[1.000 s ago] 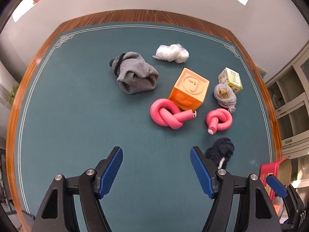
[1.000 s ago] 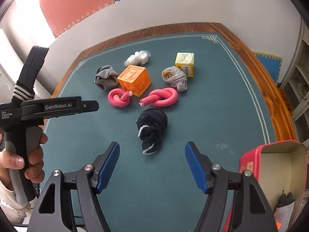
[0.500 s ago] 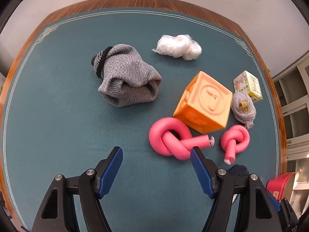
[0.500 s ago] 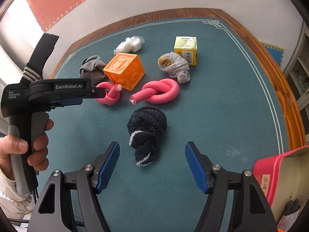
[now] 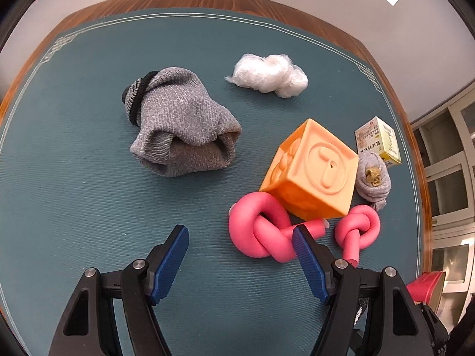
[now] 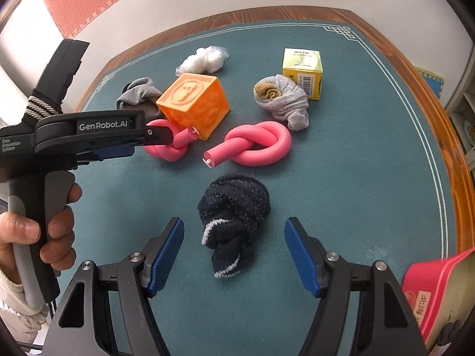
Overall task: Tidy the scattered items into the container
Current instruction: 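Grasp the black sock with the right tool, then grasp the large pink knotted tube with the left tool while the right tool holds the black sock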
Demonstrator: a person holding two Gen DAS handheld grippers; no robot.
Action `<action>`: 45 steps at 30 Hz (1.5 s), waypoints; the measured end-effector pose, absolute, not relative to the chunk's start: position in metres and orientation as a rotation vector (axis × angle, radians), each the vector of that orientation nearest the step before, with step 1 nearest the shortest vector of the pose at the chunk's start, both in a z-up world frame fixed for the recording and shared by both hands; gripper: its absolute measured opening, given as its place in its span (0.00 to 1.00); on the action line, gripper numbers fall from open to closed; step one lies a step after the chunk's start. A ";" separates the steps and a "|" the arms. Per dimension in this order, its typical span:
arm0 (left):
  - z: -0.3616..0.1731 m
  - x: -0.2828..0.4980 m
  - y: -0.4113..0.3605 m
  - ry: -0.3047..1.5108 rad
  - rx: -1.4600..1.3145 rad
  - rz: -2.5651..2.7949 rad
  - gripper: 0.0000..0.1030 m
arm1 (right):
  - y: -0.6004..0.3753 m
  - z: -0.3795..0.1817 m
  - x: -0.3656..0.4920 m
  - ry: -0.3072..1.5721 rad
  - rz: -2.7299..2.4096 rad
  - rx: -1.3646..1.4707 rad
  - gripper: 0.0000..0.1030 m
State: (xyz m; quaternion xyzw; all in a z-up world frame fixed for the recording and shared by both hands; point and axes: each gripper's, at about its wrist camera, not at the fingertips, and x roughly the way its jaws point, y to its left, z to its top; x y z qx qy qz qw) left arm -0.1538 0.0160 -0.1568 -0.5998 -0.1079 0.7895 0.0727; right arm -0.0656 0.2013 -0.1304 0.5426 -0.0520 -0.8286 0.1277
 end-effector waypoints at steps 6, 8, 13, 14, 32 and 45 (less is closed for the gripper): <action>-0.159 -0.154 0.021 -0.326 -1.782 2.370 0.72 | 0.201 -0.136 -0.071 -0.150 -2.407 1.588 0.72; -0.158 -0.154 0.023 -0.324 -1.774 2.370 0.68 | 0.201 -0.138 -0.072 -0.150 -2.398 1.588 0.72; -0.152 -0.152 0.030 -0.302 -1.734 2.366 0.41 | 0.200 -0.143 -0.072 -0.152 -2.369 1.591 0.51; -0.151 -0.152 0.032 -0.291 -1.736 2.371 0.41 | 0.200 -0.143 -0.071 -0.164 -2.364 1.589 0.49; -0.122 -0.119 0.033 -0.269 -1.703 2.454 0.18 | 0.215 -0.101 -0.041 -0.200 -2.443 1.436 0.39; -0.117 -0.101 0.031 -0.249 -1.710 2.521 0.19 | 0.248 -0.075 -0.009 -0.255 -2.541 1.370 0.39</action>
